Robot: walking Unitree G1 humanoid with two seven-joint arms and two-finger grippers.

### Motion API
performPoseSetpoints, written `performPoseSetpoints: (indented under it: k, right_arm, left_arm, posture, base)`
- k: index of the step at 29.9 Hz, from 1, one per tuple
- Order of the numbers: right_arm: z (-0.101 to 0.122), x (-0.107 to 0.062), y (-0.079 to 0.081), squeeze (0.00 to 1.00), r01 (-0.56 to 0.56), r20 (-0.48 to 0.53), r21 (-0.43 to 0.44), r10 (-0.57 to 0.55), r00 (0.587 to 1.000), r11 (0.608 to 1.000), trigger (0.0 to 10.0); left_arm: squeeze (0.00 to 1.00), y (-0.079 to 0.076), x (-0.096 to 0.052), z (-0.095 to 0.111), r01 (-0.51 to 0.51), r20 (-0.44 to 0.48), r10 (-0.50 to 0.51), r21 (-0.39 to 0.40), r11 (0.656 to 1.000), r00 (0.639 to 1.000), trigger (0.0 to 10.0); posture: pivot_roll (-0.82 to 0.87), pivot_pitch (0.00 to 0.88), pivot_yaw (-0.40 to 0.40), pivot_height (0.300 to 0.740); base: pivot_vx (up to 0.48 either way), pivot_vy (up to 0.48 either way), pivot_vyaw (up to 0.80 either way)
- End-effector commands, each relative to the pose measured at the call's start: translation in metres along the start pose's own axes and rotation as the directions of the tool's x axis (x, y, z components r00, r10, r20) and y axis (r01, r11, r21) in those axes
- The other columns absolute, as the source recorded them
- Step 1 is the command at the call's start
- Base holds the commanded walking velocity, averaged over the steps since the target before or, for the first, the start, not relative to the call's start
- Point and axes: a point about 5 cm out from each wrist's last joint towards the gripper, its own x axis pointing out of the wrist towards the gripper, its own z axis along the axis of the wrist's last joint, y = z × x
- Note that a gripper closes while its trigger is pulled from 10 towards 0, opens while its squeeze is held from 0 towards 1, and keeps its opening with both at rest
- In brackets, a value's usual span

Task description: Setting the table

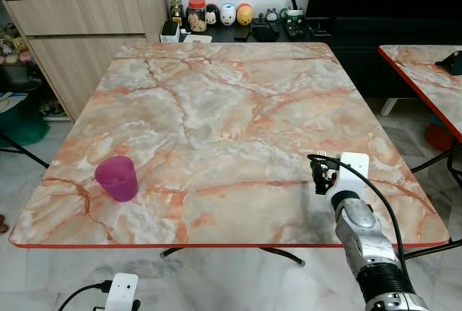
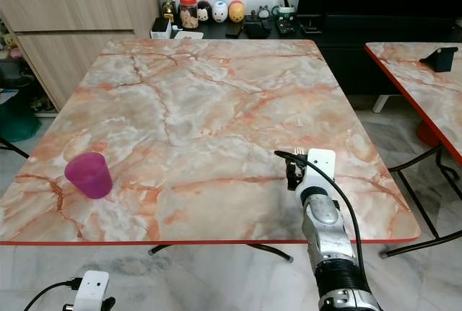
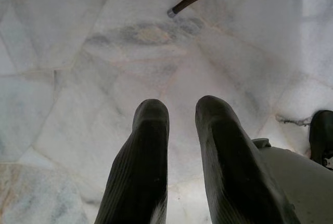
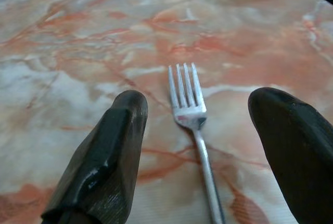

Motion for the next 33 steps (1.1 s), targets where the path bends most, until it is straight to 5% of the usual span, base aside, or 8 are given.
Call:
performPoseSetpoints:
  k: [1,30,32,33]
  right_arm:
    - [-0.001,0.001,-0.004,0.00,0.021,-0.022,0.012,-0.021,1.000,1.000,10.0]
    - [-0.030,-0.001,-0.006,0.00,-0.019,-0.186,0.020,0.022,0.982,1.000,9.6]
    - [-0.033,-0.002,-0.005,0.00,-0.024,-0.195,0.021,0.028,0.980,0.999,0.1]
    - [-0.034,-0.002,-0.005,0.00,-0.026,-0.199,0.021,0.030,0.979,0.999,0.0]
  left_arm:
    - [0.00,0.001,-0.001,-0.004,-0.001,-0.013,0.001,0.010,1.000,1.000,10.0]
    - [0.00,-0.001,-0.001,-0.005,0.010,-0.019,-0.010,0.012,1.000,1.000,10.0]
    - [0.00,-0.001,-0.001,-0.005,0.013,-0.020,-0.013,0.010,1.000,1.000,10.0]
    - [0.00,-0.002,-0.001,-0.005,0.014,-0.020,-0.014,0.010,1.000,1.000,10.0]
  posture:
    - [0.04,0.000,-0.023,0.731]
    - [0.05,0.000,-0.024,0.731]
    - [0.05,0.000,-0.025,0.731]
    - [0.05,0.000,-0.025,0.731]
  base:
    - [0.000,0.000,0.00]
    - [0.000,0.000,0.00]
    - [0.000,0.000,0.00]
    - [0.000,0.000,0.00]
